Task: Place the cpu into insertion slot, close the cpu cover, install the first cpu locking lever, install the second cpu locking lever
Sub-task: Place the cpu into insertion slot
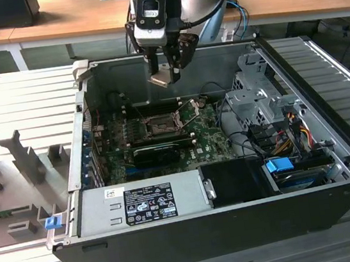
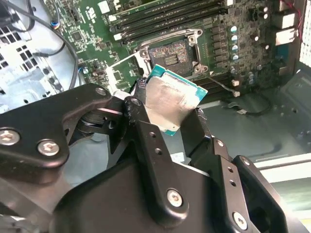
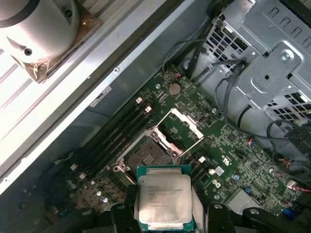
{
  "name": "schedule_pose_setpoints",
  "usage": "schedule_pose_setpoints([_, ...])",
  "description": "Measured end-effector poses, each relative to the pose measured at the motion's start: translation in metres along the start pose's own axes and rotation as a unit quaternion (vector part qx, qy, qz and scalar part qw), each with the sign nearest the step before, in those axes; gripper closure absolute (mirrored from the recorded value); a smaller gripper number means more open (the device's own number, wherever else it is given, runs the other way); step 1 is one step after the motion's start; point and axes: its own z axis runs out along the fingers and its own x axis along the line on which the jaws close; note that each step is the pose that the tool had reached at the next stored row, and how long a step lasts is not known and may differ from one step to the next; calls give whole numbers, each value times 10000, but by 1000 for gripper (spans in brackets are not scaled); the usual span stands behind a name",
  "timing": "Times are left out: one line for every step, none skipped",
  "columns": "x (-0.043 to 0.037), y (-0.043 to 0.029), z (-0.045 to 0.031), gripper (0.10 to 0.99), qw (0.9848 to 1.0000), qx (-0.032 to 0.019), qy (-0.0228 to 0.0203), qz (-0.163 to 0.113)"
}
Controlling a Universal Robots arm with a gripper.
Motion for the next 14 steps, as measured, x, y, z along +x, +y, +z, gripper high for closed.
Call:
schedule_pose_setpoints([0, 0, 2, 561, 9999, -2, -10, 124])
schedule_pose_setpoints([0, 0, 6, 561, 9998, -2, -15, 192])
schedule_pose_setpoints([0, -1, 18, 561, 9998, -2, -17, 222])
schedule_pose_setpoints([0, -3, 31, 561, 9997, 7, -13, 225])
schedule_pose_setpoints([0, -3, 41, 561, 9997, 11, -8, 224])
schedule_pose_setpoints([-1, -4, 44, 561, 9997, 13, -7, 225])
schedule_pose_setpoints([0, -4, 46, 561, 9997, 14, -8, 225])
schedule_pose_setpoints([-1, -4, 48, 561, 9997, 18, -12, 224])
schedule_pose_setpoints([-2, -4, 49, 561, 9997, 23, -18, 224])
schedule_pose_setpoints([-1, -4, 49, 561, 9997, 24, -20, 242])
schedule_pose_setpoints([-1, -4, 50, 561, 9996, 23, -22, 272])
schedule_pose_setpoints([-1, -4, 51, 561, 9995, 22, -26, 329])
schedule_pose_setpoints([-1, -4, 52, 561, 9993, 21, -30, 383])
schedule_pose_setpoints([-1, -4, 52, 561, 9991, 20, -34, 429])
